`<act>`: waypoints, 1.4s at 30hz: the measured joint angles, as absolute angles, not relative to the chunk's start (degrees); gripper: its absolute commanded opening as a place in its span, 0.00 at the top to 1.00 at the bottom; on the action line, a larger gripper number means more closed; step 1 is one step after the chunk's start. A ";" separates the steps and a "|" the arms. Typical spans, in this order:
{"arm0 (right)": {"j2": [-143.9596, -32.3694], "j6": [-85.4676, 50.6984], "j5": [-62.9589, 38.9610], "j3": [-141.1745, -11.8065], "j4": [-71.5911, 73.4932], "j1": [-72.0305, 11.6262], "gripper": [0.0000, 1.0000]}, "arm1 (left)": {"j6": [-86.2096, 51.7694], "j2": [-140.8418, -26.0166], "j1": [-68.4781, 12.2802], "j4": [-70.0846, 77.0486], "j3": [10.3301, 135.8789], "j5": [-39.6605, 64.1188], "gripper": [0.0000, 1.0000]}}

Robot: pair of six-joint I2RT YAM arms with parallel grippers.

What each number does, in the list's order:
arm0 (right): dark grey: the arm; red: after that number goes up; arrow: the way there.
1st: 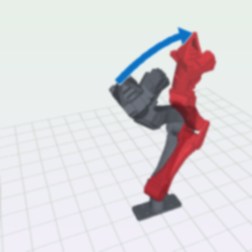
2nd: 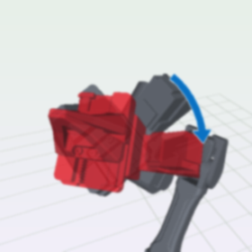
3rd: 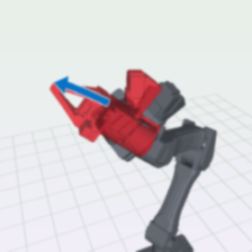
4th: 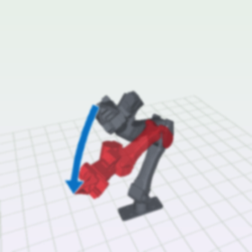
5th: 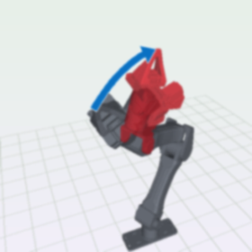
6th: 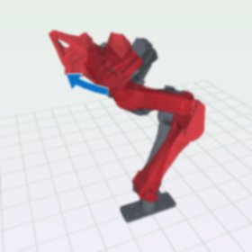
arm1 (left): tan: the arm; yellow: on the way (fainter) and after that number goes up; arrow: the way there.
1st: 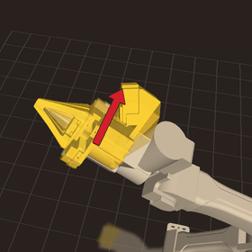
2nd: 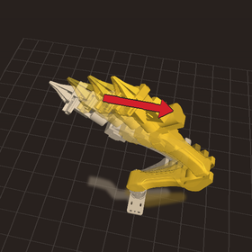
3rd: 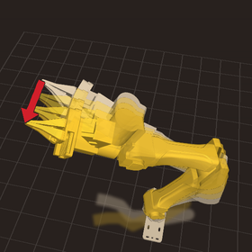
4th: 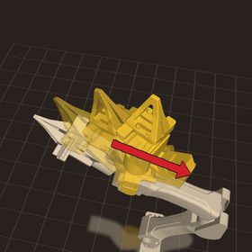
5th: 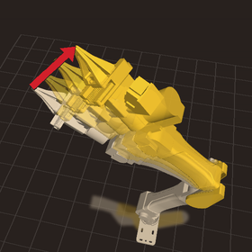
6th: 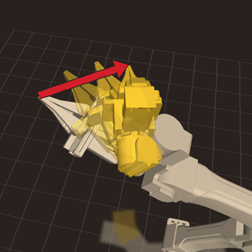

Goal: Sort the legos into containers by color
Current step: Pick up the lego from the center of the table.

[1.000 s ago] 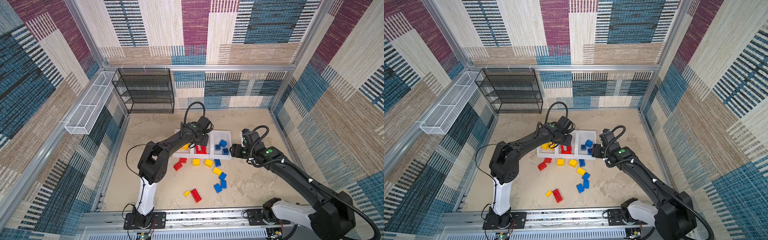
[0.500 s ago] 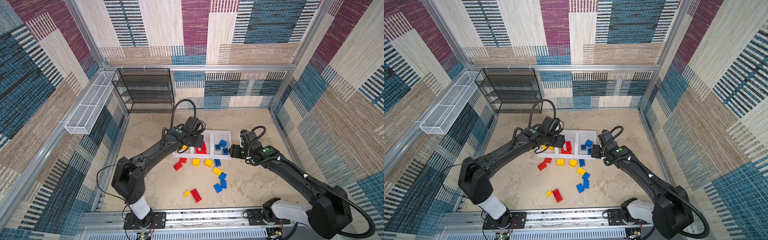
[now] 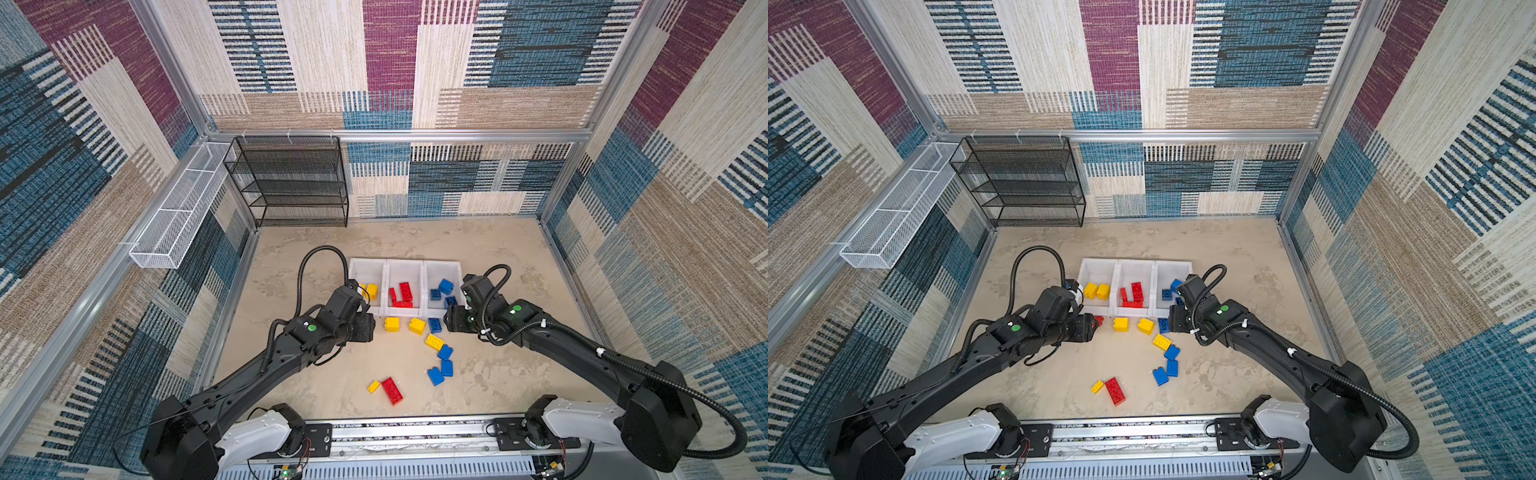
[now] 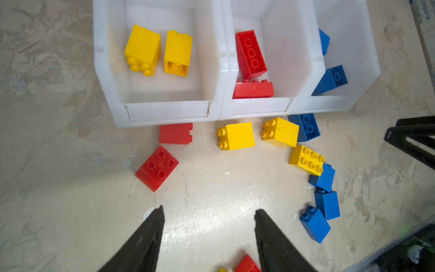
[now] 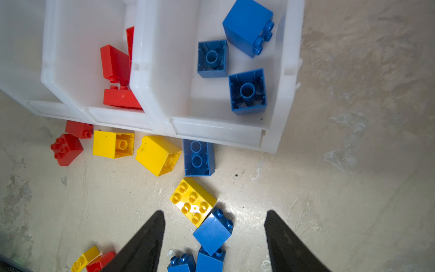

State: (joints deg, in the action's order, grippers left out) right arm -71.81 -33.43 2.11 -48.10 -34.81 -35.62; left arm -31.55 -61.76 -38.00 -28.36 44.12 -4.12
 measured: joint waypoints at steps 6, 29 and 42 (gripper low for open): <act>-74.74 -35.99 2.63 -48.71 -34.52 -38.17 0.30 | -33.01 -56.90 -38.00 -27.73 41.01 -4.19 0.35; -84.62 -38.96 2.98 -49.80 -32.36 -43.68 0.29 | -35.86 -52.01 -38.00 -27.00 34.17 -2.70 0.35; -87.37 -29.21 3.05 -51.03 -32.32 -44.40 0.29 | -36.47 -51.70 -38.00 -26.46 33.47 -2.57 0.35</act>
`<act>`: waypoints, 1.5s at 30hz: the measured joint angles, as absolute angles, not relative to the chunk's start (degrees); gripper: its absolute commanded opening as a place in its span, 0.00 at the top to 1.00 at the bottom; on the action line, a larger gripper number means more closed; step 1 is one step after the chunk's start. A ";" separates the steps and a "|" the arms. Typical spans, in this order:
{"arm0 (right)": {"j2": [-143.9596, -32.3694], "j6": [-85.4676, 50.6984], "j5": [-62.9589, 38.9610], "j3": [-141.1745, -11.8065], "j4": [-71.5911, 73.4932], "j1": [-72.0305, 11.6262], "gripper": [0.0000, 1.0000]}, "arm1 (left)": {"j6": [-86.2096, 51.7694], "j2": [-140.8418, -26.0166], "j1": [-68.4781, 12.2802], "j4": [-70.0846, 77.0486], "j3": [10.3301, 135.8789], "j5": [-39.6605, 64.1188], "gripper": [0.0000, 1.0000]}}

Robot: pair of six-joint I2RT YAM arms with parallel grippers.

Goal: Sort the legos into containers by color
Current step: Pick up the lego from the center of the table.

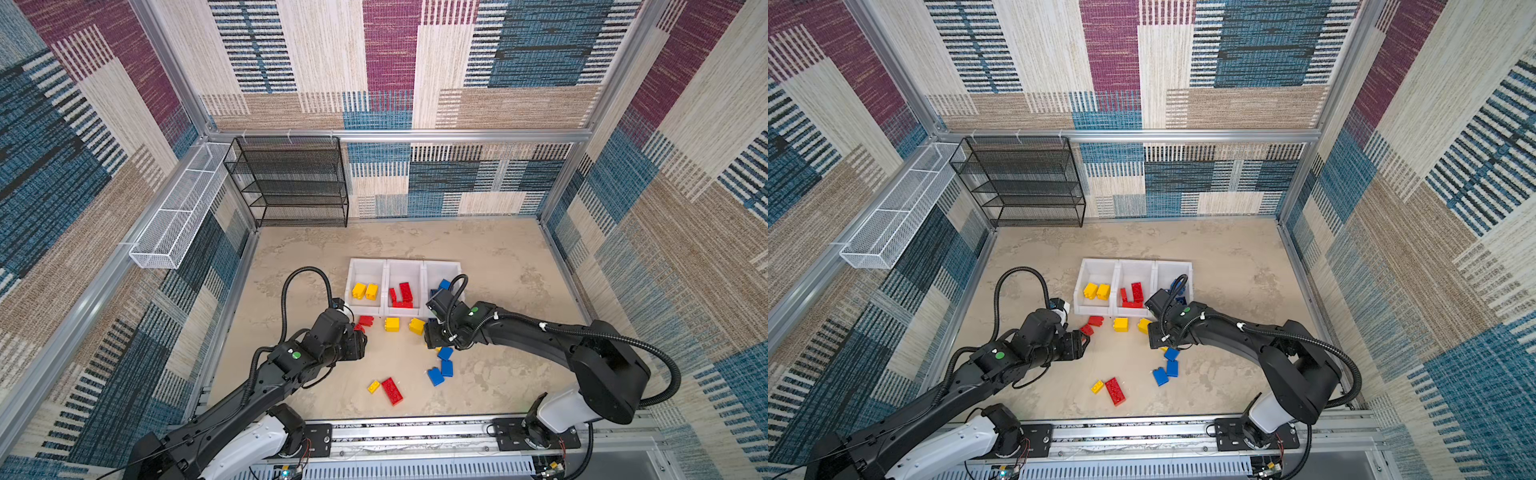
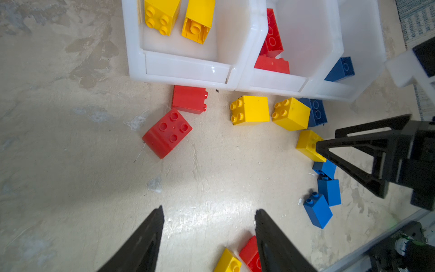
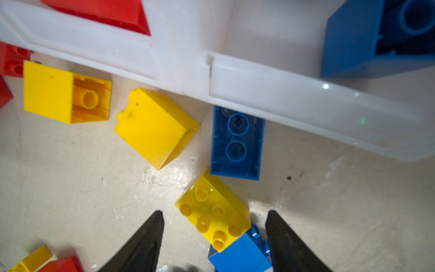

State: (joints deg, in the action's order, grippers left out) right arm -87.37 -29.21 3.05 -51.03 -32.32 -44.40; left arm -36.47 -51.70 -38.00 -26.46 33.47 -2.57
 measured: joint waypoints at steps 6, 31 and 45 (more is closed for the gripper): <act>-88.42 -22.83 2.79 -51.07 -31.53 -44.40 0.32 | -37.50 -51.70 -38.00 -26.46 33.47 -2.11 0.35; -90.17 -14.74 2.11 -48.71 -26.59 -44.49 0.59 | -38.94 -49.25 -38.00 -29.10 33.80 -4.10 0.35; -89.47 -15.46 2.74 -50.87 -27.49 -45.84 0.71 | -38.96 -46.22 -38.02 -30.72 34.02 -5.48 0.34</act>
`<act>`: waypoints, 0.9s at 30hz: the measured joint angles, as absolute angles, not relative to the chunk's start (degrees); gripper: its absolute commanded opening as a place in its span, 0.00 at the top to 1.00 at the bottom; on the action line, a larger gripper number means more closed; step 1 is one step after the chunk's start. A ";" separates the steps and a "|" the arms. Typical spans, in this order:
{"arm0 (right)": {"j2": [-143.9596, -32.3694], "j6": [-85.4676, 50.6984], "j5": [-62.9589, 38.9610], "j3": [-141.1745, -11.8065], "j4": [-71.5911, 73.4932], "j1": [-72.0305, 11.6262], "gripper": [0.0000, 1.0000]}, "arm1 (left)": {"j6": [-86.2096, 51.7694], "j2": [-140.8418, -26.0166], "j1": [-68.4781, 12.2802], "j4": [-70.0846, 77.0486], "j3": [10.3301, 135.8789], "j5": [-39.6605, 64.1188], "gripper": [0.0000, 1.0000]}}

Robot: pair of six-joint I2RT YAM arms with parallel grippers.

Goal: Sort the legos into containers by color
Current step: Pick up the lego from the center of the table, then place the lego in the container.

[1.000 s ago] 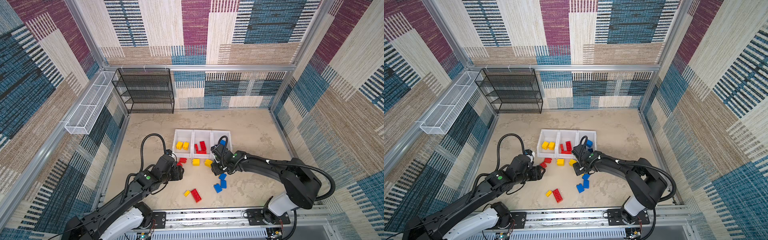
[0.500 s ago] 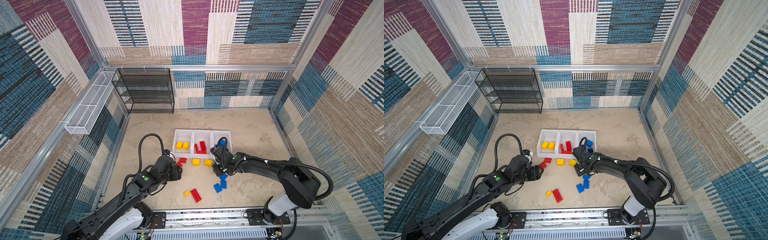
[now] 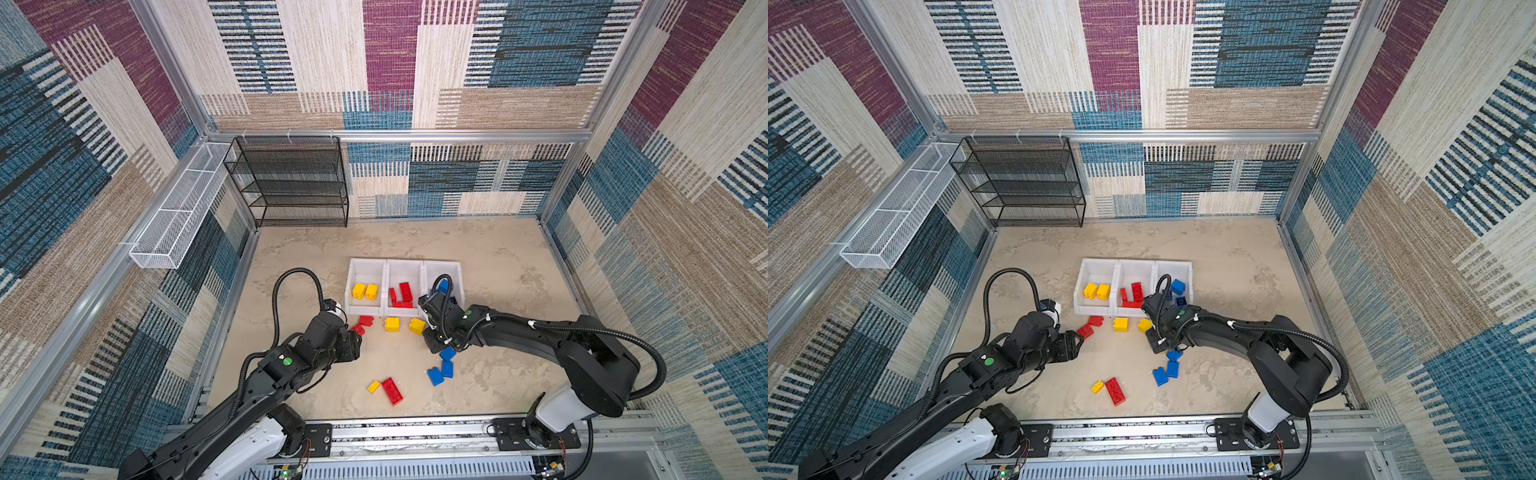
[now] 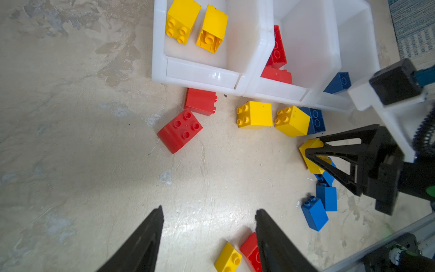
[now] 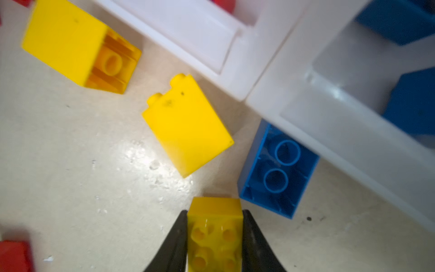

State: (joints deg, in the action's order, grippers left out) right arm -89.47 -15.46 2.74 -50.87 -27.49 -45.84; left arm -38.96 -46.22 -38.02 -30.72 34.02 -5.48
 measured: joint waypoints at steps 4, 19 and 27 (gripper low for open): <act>-89.01 -16.14 3.09 -52.47 -27.57 -46.06 0.74 | -38.98 -45.23 -38.00 -30.81 34.41 -5.82 0.34; -102.26 -15.59 3.27 -84.25 -29.58 -46.78 0.71 | -39.20 -40.23 -37.95 -34.48 35.59 -8.47 0.33; -124.88 -14.74 5.21 -110.91 -32.10 -46.74 0.71 | -39.72 -38.00 -37.91 -37.52 34.92 -9.08 0.33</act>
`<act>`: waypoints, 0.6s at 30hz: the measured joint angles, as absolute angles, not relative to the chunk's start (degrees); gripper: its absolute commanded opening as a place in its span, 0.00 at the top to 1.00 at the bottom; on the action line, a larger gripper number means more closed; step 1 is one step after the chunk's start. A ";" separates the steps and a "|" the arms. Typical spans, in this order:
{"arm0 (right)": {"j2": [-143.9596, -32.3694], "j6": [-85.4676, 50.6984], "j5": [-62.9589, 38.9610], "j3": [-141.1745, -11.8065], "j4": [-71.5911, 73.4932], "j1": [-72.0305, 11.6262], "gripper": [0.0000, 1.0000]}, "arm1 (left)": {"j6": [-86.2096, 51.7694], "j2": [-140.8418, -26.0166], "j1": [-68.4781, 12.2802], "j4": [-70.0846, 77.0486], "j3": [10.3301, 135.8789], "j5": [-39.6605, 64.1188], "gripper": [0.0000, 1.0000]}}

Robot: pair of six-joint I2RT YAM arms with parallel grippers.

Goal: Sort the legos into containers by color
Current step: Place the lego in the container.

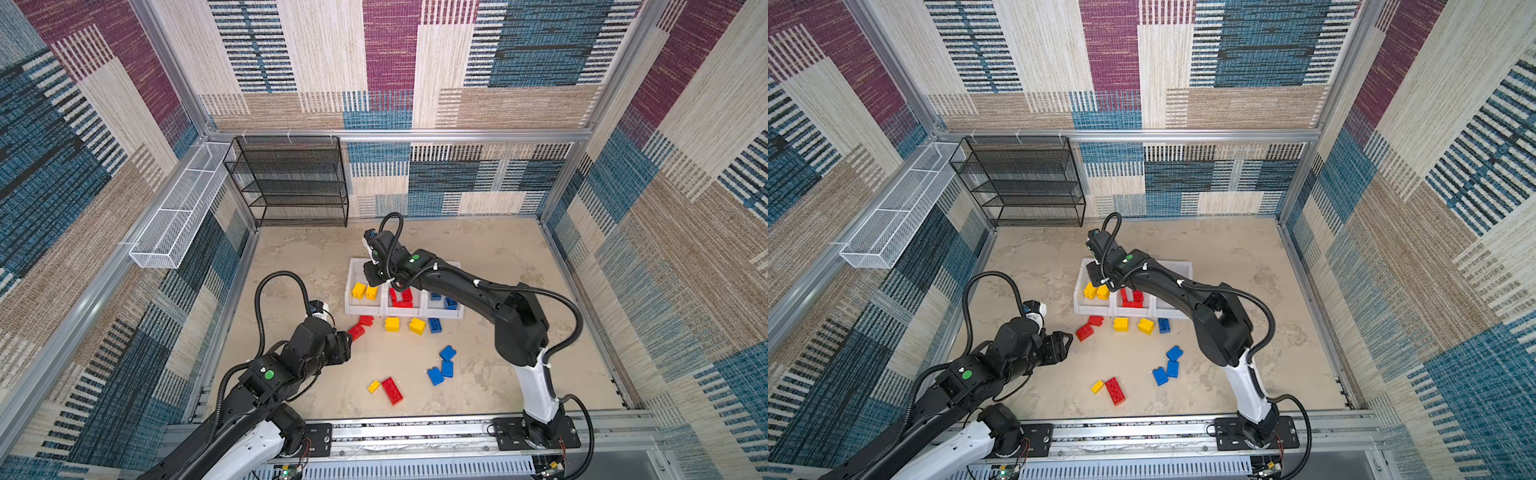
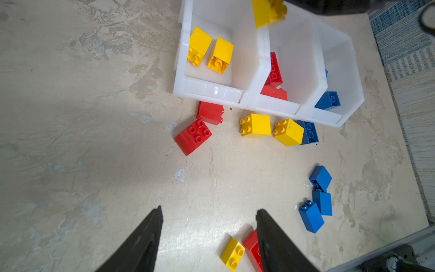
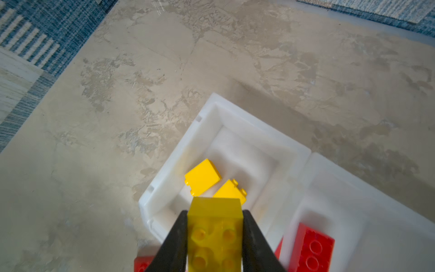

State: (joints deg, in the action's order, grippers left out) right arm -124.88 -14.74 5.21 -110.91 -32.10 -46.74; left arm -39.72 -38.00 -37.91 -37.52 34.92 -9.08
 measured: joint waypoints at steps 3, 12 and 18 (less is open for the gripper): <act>-131.11 -14.74 6.02 -118.56 -34.15 -46.74 0.70 | -40.16 -37.47 -37.91 -38.13 34.13 -9.02 0.33; -135.11 -15.92 6.68 -122.37 -37.45 -46.00 0.37 | -40.49 -37.89 -37.91 -38.57 32.60 -8.64 0.33; -133.95 -16.29 6.92 -120.64 -37.54 -45.52 0.30 | -40.47 -39.77 -37.91 -38.54 32.51 -8.60 0.33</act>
